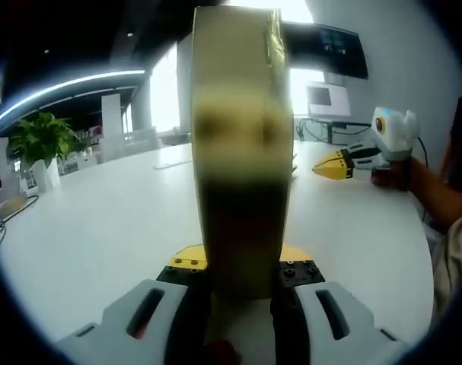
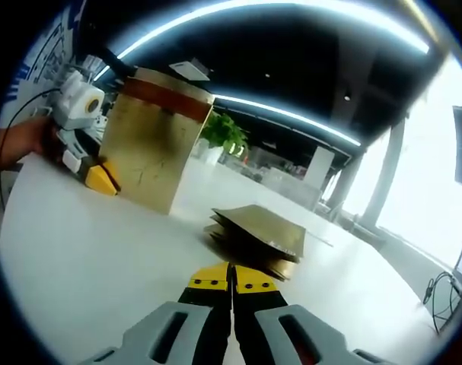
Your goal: Extract single mask from mask box in order stack masks on table
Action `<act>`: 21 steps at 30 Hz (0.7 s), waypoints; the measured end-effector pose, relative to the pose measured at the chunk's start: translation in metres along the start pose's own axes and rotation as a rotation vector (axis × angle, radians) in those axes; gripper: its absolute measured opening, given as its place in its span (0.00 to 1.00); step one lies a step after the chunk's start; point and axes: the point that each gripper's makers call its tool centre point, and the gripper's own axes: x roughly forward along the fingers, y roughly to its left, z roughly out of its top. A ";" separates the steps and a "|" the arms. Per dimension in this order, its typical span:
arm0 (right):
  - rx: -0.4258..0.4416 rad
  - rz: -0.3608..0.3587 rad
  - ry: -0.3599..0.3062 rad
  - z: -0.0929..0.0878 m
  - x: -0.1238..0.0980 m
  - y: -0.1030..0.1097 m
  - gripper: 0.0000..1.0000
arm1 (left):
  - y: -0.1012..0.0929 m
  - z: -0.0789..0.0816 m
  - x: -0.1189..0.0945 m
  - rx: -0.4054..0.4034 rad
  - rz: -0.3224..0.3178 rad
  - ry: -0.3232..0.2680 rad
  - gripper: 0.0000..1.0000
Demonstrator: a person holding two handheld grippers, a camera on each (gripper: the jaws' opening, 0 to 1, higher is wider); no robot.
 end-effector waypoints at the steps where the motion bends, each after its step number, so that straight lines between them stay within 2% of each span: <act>1: 0.000 0.000 0.000 0.000 0.000 0.000 0.00 | 0.000 0.000 0.000 0.000 0.000 0.000 0.20; 11: 0.035 -0.004 0.004 0.000 -0.001 -0.003 0.00 | 0.001 0.000 0.000 -0.001 0.000 0.000 0.20; 21: 0.008 -0.004 -0.021 0.006 -0.002 -0.003 0.00 | 0.000 0.000 0.000 -0.003 0.001 0.001 0.20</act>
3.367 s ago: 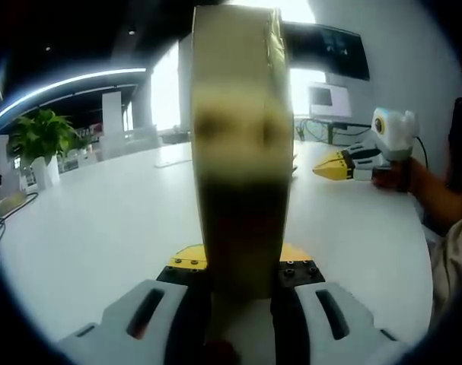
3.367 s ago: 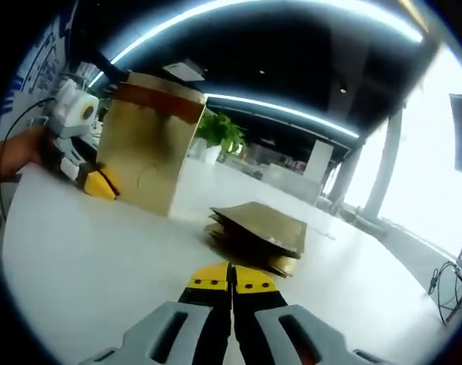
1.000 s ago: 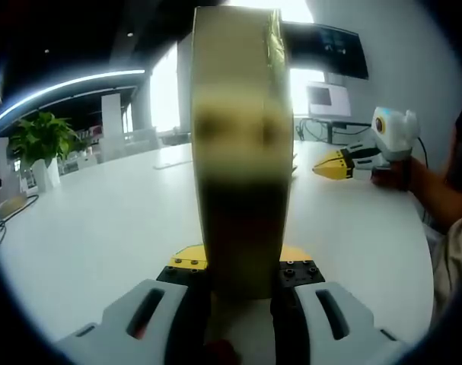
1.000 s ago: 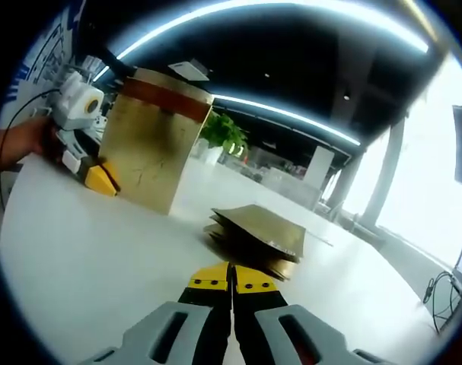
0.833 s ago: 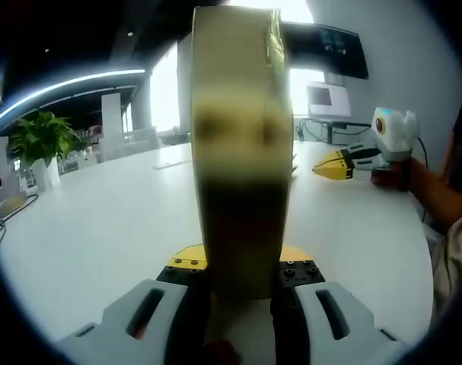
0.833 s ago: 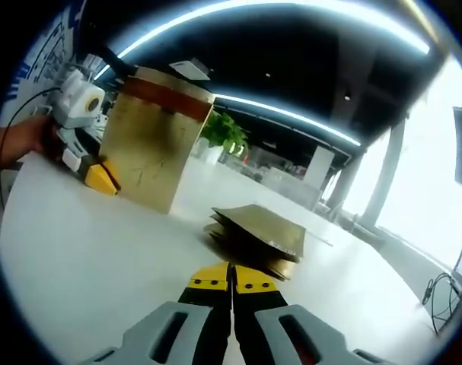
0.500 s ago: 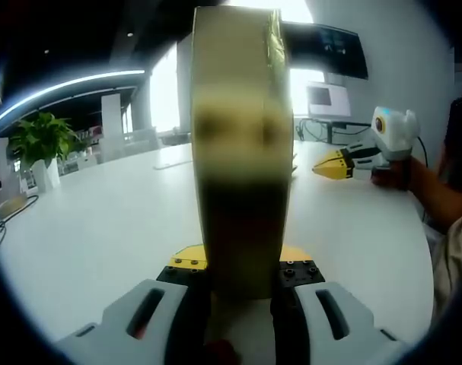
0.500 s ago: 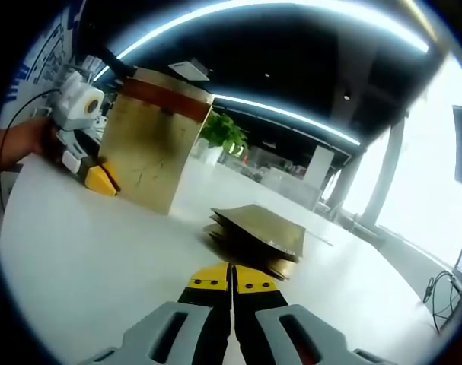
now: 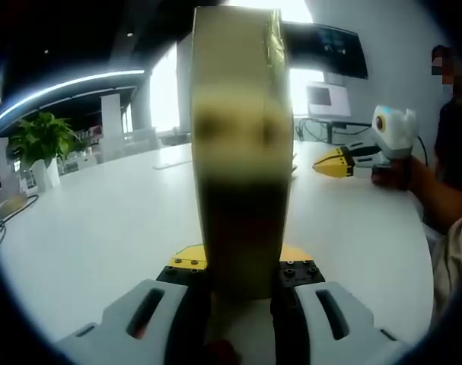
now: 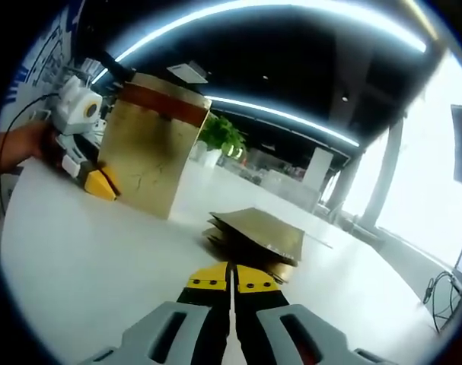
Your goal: Extract single mask from mask box in order stack masks on table
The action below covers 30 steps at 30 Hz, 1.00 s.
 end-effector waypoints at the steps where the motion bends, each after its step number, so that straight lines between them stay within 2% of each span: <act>1: 0.005 0.002 -0.006 0.002 0.000 0.000 0.00 | 0.000 0.000 0.000 0.000 0.000 0.000 0.20; 7: 0.041 -0.028 -0.045 0.014 0.000 -0.009 0.00 | 0.000 0.000 0.000 0.001 0.001 -0.001 0.20; 21: 0.078 0.001 -0.108 0.055 -0.007 -0.006 0.00 | -0.001 0.000 0.000 0.003 0.003 -0.001 0.20; 27: 0.038 0.006 -0.123 0.073 -0.009 -0.009 0.00 | -0.001 0.001 0.000 0.002 0.004 -0.001 0.20; 30: 0.015 -0.003 -0.120 0.075 -0.009 -0.012 0.00 | -0.001 0.001 0.000 0.003 0.004 -0.001 0.20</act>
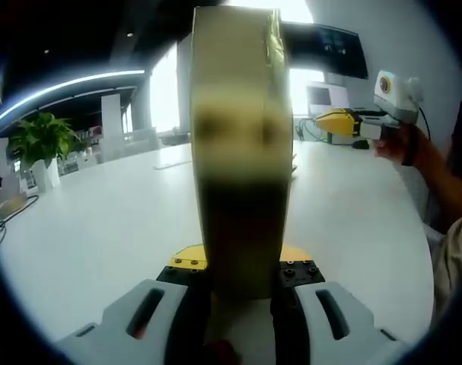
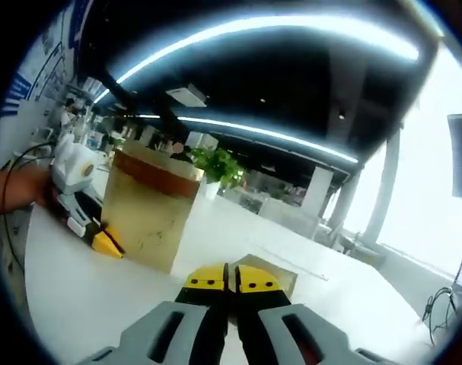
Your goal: Extract single mask from mask box in order stack masks on table
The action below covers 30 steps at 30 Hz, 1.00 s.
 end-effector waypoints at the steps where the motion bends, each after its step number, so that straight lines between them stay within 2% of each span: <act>1: -0.002 0.000 0.004 0.000 0.000 -0.001 0.00 | 0.000 0.000 0.000 0.000 0.000 0.000 0.20; 8: 0.040 0.005 0.006 0.011 0.000 -0.009 0.00 | 0.003 -0.001 0.001 -0.001 -0.001 0.000 0.20; 14: 0.025 0.033 -0.003 0.025 0.003 -0.008 0.00 | 0.005 -0.001 0.001 0.002 -0.001 -0.001 0.20; 19: -0.022 0.055 -0.004 0.037 0.006 -0.007 0.00 | 0.004 -0.001 0.001 0.004 0.000 -0.001 0.20; 23: -0.105 0.030 -0.005 0.050 0.010 -0.015 0.00 | 0.003 -0.001 0.001 -0.003 -0.003 0.001 0.20; 30: -0.166 0.102 -0.010 0.069 0.016 -0.004 0.00 | 0.001 -0.001 0.001 0.004 -0.003 -0.002 0.20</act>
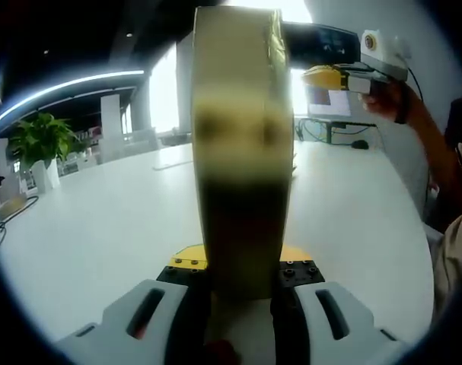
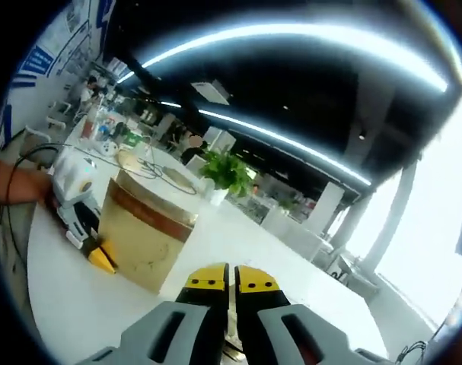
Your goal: Extract single mask from mask box in order stack masks on table
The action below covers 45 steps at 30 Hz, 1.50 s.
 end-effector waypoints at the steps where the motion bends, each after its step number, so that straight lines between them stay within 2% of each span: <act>1: -0.005 0.012 -0.003 0.003 0.001 0.001 0.00 | 0.000 0.000 0.000 0.001 0.000 0.000 0.20; 6: -0.061 0.075 -0.012 0.018 0.005 0.008 0.00 | 0.000 0.000 0.000 0.003 -0.001 -0.001 0.20; 12: -0.114 0.105 -0.001 0.027 0.010 0.009 0.00 | -0.001 0.000 0.000 0.004 -0.001 -0.001 0.20; 19: -0.162 0.165 0.035 0.032 0.016 0.016 0.01 | 0.002 0.000 0.000 0.007 -0.001 -0.002 0.20; 28: -0.184 0.191 0.046 0.042 0.022 0.017 0.01 | 0.001 0.000 0.000 0.013 0.001 -0.004 0.20; 39: -0.253 0.233 0.073 0.047 0.032 0.018 0.01 | 0.000 0.001 0.001 0.015 -0.003 -0.004 0.20; 45: -0.288 0.297 0.073 0.052 0.032 0.025 0.01 | -0.001 0.001 0.001 0.023 -0.004 -0.007 0.20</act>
